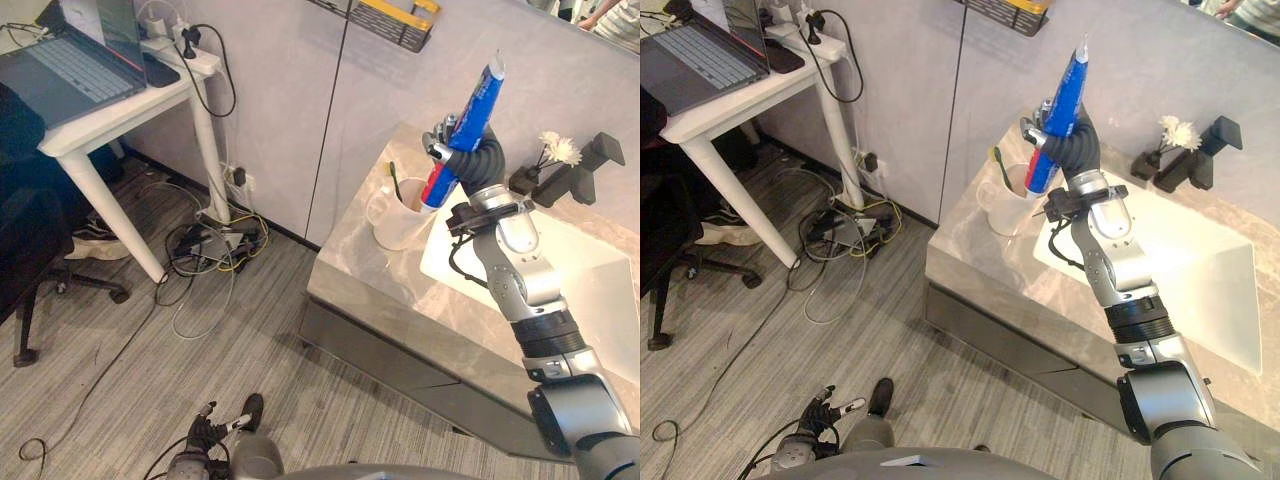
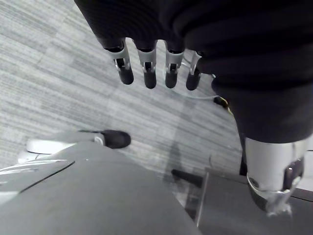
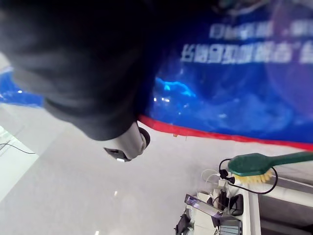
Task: Organize washtable
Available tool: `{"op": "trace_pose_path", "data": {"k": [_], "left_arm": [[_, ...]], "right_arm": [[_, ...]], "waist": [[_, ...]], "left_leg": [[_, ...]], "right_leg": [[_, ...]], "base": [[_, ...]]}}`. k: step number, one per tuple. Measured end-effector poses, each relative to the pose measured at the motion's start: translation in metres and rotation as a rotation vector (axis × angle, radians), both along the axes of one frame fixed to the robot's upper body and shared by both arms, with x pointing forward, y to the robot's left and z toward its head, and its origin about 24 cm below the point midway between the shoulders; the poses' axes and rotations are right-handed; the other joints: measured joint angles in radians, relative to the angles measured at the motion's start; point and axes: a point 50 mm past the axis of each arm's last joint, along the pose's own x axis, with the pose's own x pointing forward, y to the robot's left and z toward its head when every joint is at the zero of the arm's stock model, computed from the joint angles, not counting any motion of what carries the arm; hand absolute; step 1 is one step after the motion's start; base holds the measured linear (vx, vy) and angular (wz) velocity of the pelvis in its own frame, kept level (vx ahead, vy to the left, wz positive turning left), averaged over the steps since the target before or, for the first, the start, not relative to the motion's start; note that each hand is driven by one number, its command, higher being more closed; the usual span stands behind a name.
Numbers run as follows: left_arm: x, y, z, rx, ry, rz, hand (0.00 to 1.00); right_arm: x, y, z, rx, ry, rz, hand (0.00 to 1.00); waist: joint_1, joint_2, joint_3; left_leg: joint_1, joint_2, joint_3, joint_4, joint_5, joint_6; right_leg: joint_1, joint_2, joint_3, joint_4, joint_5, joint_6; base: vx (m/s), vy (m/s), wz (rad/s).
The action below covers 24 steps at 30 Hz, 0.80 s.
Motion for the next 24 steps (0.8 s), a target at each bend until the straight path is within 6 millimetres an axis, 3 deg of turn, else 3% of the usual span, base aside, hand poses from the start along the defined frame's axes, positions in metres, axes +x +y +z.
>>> {"op": "trace_pose_path", "data": {"k": [24], "left_arm": [[0.0011, 0.0006, 0.0009, 0.002, -0.004, -0.005, 0.0]], "right_arm": [[-0.001, -0.0083, 0.0066, 0.024, -0.024, -0.032, 1.0]], "waist": [[-0.003, 0.0, 0.004]], "left_leg": [[-0.021, 0.002, 0.006, 0.002, 0.0, 0.0]], "right_leg": [[-0.02, 0.0, 0.003, -0.005, 0.003, 0.0]], "base": [[0.0, 0.0, 0.0]]}}
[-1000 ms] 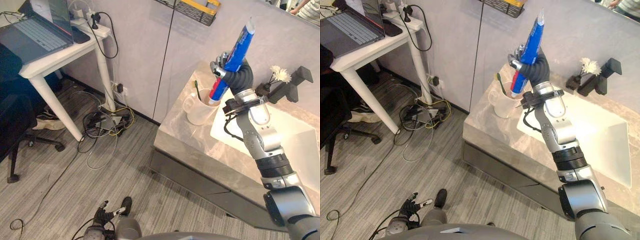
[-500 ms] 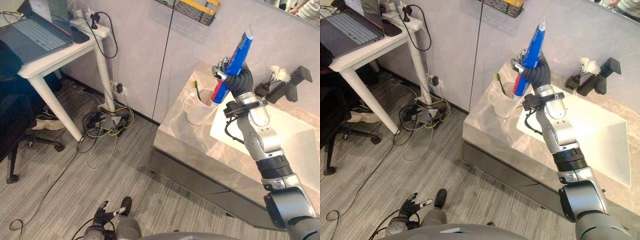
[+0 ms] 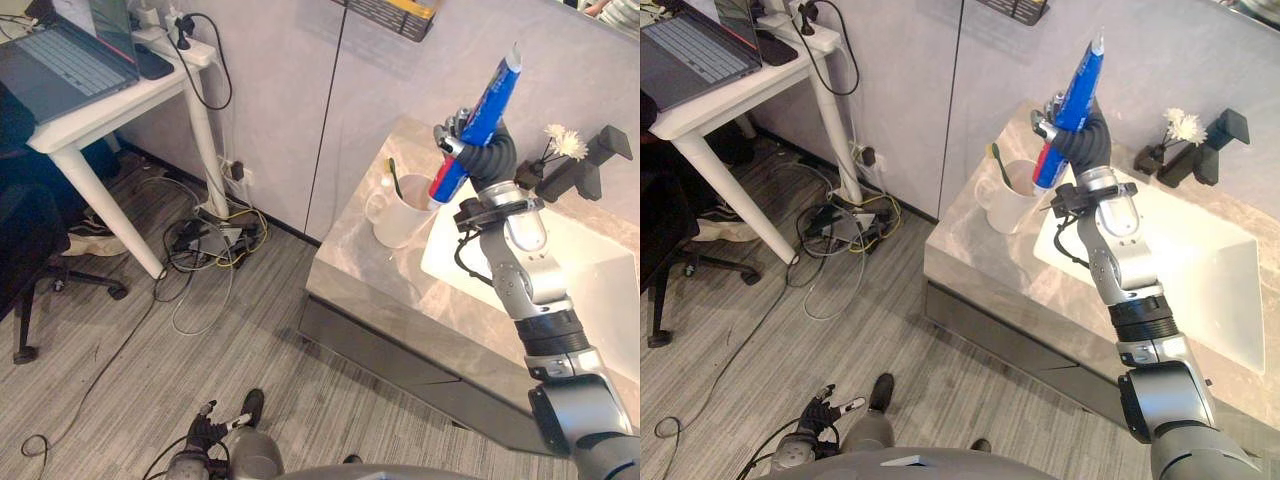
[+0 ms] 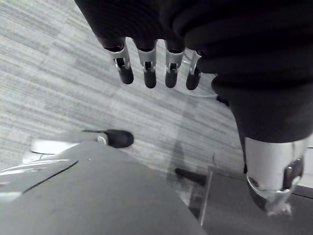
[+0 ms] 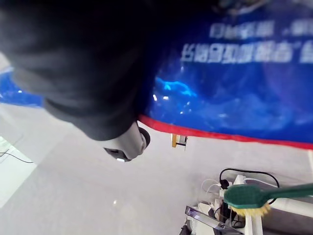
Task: Organize washtable
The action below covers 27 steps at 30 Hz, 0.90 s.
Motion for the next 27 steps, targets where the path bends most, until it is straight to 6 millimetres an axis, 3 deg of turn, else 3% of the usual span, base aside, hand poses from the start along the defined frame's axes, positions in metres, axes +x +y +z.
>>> {"op": "trace_pose_path", "data": {"k": [17, 27], "left_arm": [[0.002, -0.004, 0.0, -0.009, -0.008, 0.001, 0.0], [0.002, -0.004, 0.0, -0.003, -0.009, 0.004, 0.0]], "right_arm": [[-0.008, -0.021, 0.021, 0.079, -0.091, -0.088, 1.0], [-0.008, -0.021, 0.031, 0.097, -0.121, -0.099, 1.0]], "waist": [[0.0, 0.021, 0.018], [-0.001, 0.022, 0.019]], "left_leg": [[-0.013, -0.002, -0.001, 0.006, 0.0, 0.0], [-0.013, -0.002, 0.0, 0.003, 0.0, 0.0]], "right_leg": [[-0.013, 0.0, 0.0, -0.002, 0.002, 0.002], [-0.014, 0.0, 0.0, -0.003, 0.003, 0.002]], "base": [[0.0, 0.0, 0.0], [0.0, 0.0, 0.0]]}}
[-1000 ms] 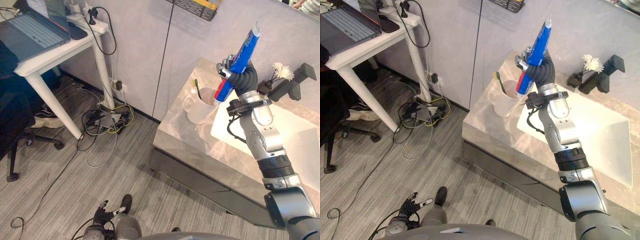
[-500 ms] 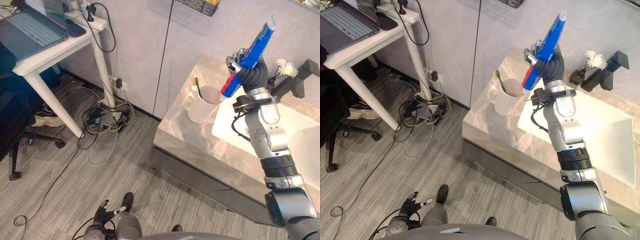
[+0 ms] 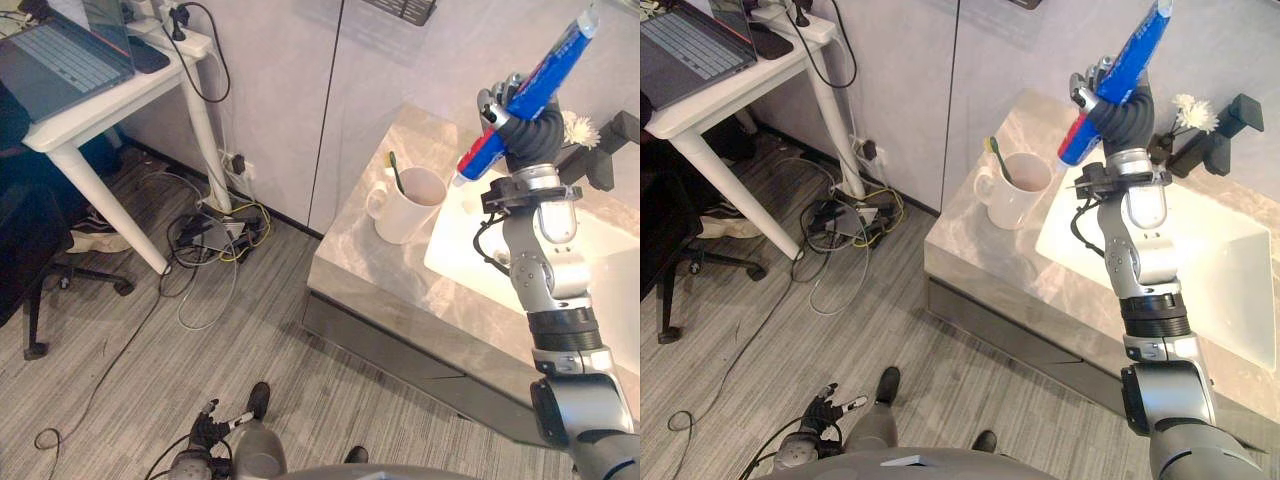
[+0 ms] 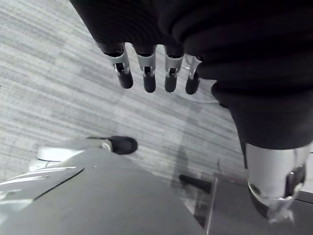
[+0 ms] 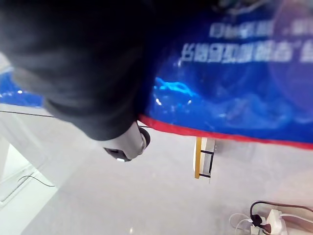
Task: Organize washtable
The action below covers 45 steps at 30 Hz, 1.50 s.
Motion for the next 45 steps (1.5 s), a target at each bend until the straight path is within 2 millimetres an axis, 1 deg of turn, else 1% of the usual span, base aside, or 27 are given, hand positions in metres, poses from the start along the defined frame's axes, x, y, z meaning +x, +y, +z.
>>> {"op": "trace_pose_path", "data": {"k": [3, 10, 13, 16, 20, 32, 36, 38, 40, 45], "left_arm": [[0.0, 0.0, 0.0, 0.002, -0.001, 0.002, 0.0], [0.0, 0.0, 0.0, 0.002, -0.001, 0.002, 0.0], [0.0, 0.0, 0.0, 0.003, -0.001, 0.002, 0.0], [0.0, 0.0, 0.0, 0.003, -0.002, 0.002, 0.0], [0.002, 0.001, 0.001, 0.005, -0.008, 0.001, 0.0], [0.002, 0.001, 0.001, 0.006, -0.008, 0.001, 0.0], [0.002, 0.001, 0.001, 0.006, -0.008, 0.001, 0.0], [0.003, 0.001, 0.001, 0.007, -0.01, 0.0, 0.0], [0.004, 0.002, 0.002, 0.01, -0.014, -0.002, 0.0], [0.005, 0.004, 0.004, 0.017, -0.021, -0.008, 0.0]], "right_arm": [[0.0, 0.002, 0.006, 0.0, -0.02, 0.006, 1.0], [0.0, 0.003, 0.01, 0.0, -0.032, 0.009, 1.0], [0.0, 0.007, 0.024, -0.001, -0.077, 0.022, 1.0], [0.0, 0.011, 0.028, -0.006, -0.094, 0.034, 1.0], [-0.003, 0.014, 0.031, -0.011, -0.113, 0.046, 1.0], [-0.002, 0.023, 0.026, -0.04, -0.095, 0.078, 1.0], [-0.001, 0.025, 0.021, -0.055, -0.079, 0.093, 1.0], [0.0, 0.032, 0.016, -0.075, -0.062, 0.116, 1.0], [0.0, 0.03, 0.008, -0.075, -0.037, 0.111, 1.0], [0.001, 0.03, 0.006, -0.078, -0.02, 0.11, 1.0]], "waist": [[0.0, 0.0, 0.0], [0.001, 0.0, 0.0], [0.0, 0.0, 0.002], [0.002, -0.001, 0.003], [0.001, -0.001, 0.027], [0.002, -0.002, 0.027], [0.002, -0.003, 0.028], [0.002, -0.005, 0.029], [0.003, -0.012, 0.033], [0.003, -0.021, 0.037]], "left_leg": [[-0.001, 0.0, 0.0, 0.002, 0.0, 0.0], [-0.001, 0.001, 0.001, 0.0, 0.0, 0.0], [-0.001, 0.002, 0.003, 0.0, 0.0, 0.0], [-0.002, 0.002, 0.003, 0.001, 0.0, 0.0], [-0.002, 0.003, 0.003, -0.001, 0.0, 0.0], [-0.004, 0.003, 0.004, -0.003, 0.0, 0.0], [-0.004, 0.005, 0.01, -0.004, 0.0, 0.0], [-0.006, 0.007, 0.018, -0.004, 0.0, 0.0], [-0.006, 0.007, 0.017, -0.004, 0.0, 0.0], [-0.009, 0.007, 0.016, -0.004, 0.0, 0.0]], "right_leg": [[0.0, 0.0, 0.0, 0.0, 0.0, 0.0], [-0.001, 0.0, 0.001, -0.001, 0.001, 0.0], [-0.003, 0.0, 0.004, -0.003, 0.003, -0.001], [-0.003, 0.0, 0.004, -0.003, 0.003, -0.001], [-0.004, 0.001, 0.006, -0.003, 0.005, -0.001], [-0.006, 0.002, 0.008, -0.004, 0.005, -0.001], [-0.011, 0.002, 0.015, -0.002, 0.006, -0.002], [-0.018, 0.003, 0.025, 0.0, 0.007, -0.003], [-0.018, 0.003, 0.024, 0.0, 0.007, -0.003], [-0.02, 0.003, 0.024, 0.0, 0.008, -0.003]], "base": [[0.0, 0.0, 0.0], [0.0, 0.0, 0.0], [0.0, 0.001, -0.01], [0.0, 0.0, 0.0], [0.0, 0.0, 0.0], [0.0, 0.0, 0.0], [0.0, 0.0, -0.05], [0.0, -0.002, -0.1], [0.0, 0.0, 0.0], [0.0, 0.0, 0.0]]}}
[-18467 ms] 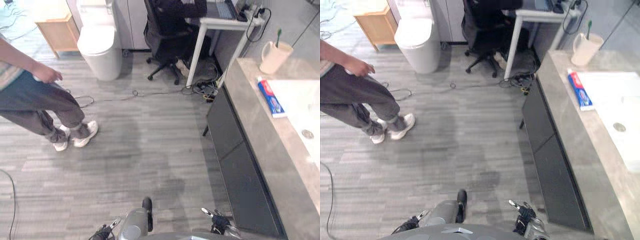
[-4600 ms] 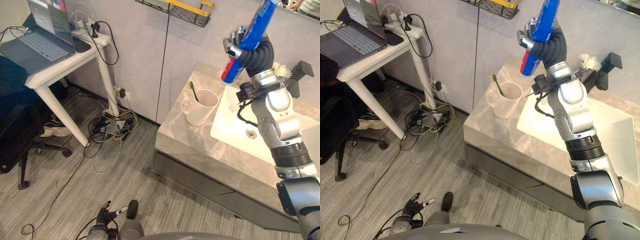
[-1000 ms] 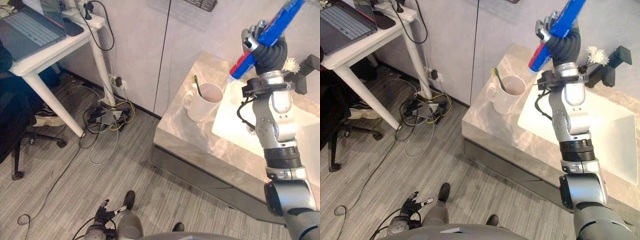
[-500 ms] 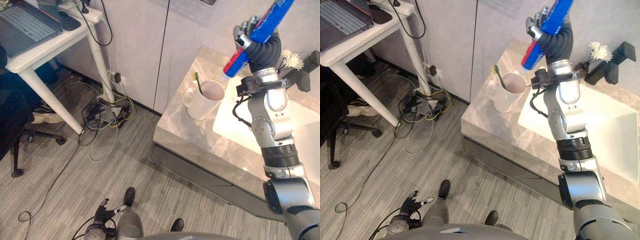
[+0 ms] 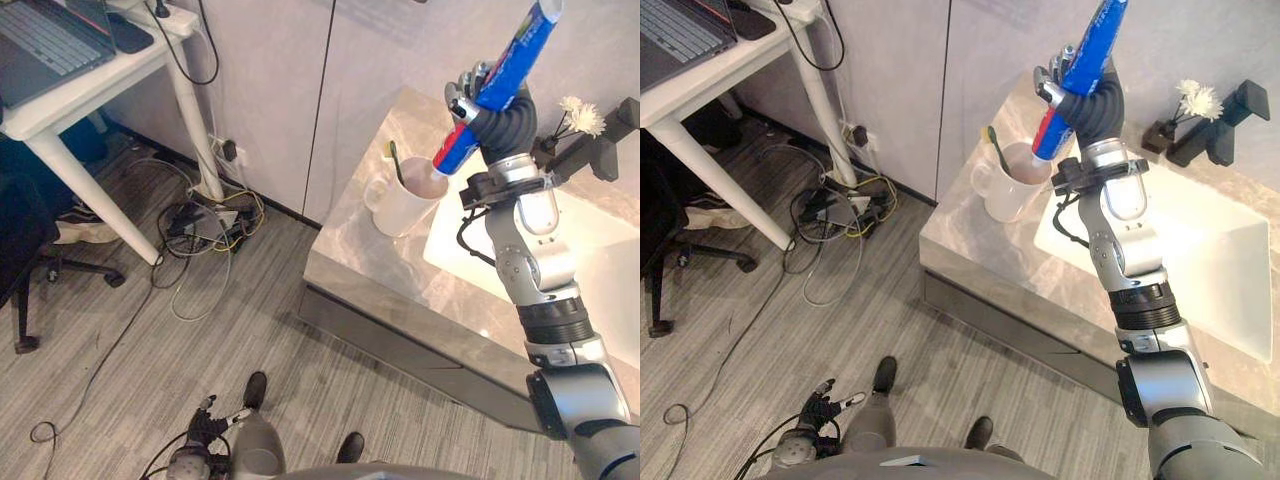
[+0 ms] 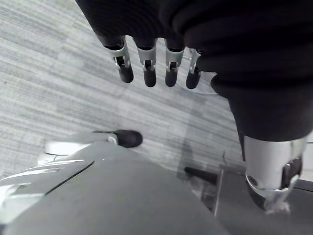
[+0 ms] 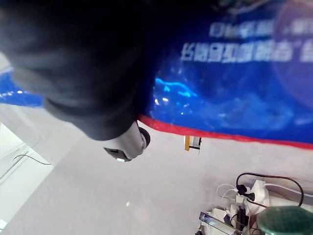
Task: Organize washtable
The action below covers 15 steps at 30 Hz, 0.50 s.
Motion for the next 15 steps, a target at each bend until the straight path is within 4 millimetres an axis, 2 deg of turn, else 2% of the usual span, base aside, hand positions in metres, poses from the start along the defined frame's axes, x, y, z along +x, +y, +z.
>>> {"op": "trace_pose_path", "data": {"k": [15], "left_arm": [[0.0019, -0.0002, 0.0014, 0.001, -0.009, -0.005, 0.0]], "right_arm": [[0.0008, 0.0005, -0.0012, -0.004, 0.01, 0.0, 1.0]], "waist": [[-0.002, 0.0, 0.0]], "left_leg": [[-0.011, 0.001, -0.001, 0.007, 0.005, -0.002]], "right_leg": [[-0.015, 0.0, 0.0, 0.006, 0.001, -0.001]], "base": [[0.0, 0.0, 0.0]]}}
